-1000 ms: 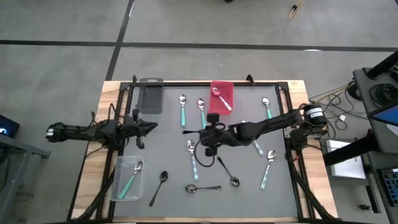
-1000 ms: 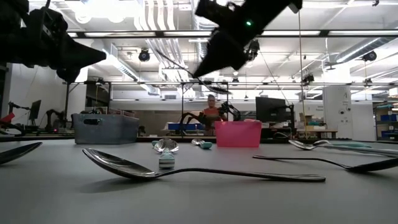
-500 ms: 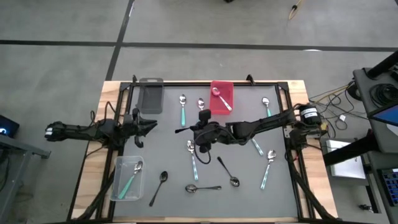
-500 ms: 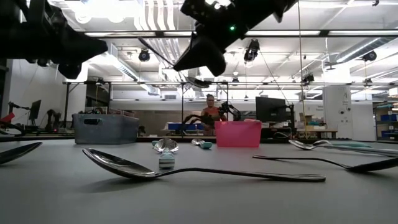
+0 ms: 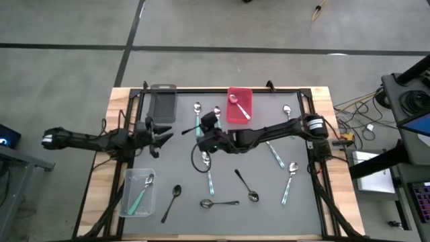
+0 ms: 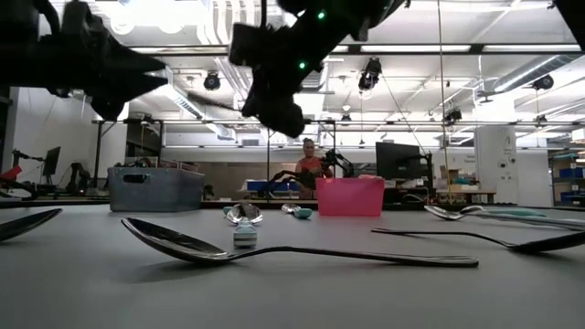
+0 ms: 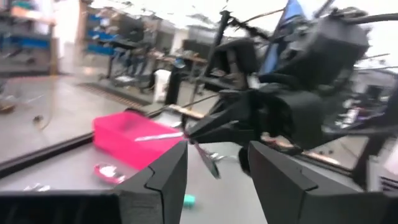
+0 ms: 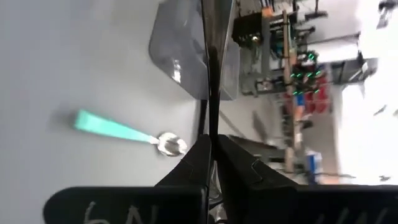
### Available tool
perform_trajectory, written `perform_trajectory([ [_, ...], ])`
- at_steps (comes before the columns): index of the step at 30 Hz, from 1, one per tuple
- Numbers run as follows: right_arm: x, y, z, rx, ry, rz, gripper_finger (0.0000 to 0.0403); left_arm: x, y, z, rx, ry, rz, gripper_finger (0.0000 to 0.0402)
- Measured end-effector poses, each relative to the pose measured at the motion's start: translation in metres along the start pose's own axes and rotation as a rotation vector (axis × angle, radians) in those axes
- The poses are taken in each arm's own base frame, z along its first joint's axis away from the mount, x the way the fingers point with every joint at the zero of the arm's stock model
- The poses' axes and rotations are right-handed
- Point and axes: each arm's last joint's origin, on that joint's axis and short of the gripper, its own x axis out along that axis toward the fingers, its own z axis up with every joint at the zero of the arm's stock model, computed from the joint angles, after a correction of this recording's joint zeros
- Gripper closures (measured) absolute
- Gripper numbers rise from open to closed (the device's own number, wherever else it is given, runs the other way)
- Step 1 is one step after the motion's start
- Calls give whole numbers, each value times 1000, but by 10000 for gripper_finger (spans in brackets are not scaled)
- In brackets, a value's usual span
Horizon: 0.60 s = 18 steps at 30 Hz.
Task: Sort silverware by color (type)
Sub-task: Put the black spoon into the black bin
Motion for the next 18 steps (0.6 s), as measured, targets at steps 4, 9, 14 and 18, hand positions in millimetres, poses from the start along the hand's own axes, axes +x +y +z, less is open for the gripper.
perform_trajectory([
  [4,12,14,4,-215,30,7,394,3,1,-9,-22,80,35,248],
  [9,25,30,9,-433,42,20,394,8,1,-18,-46,152,59,248],
  [14,33,35,14,-577,67,8,394,12,1,-25,-58,198,77,248],
  [18,34,29,21,-627,58,-19,394,15,1,-30,-60,232,90,248],
])
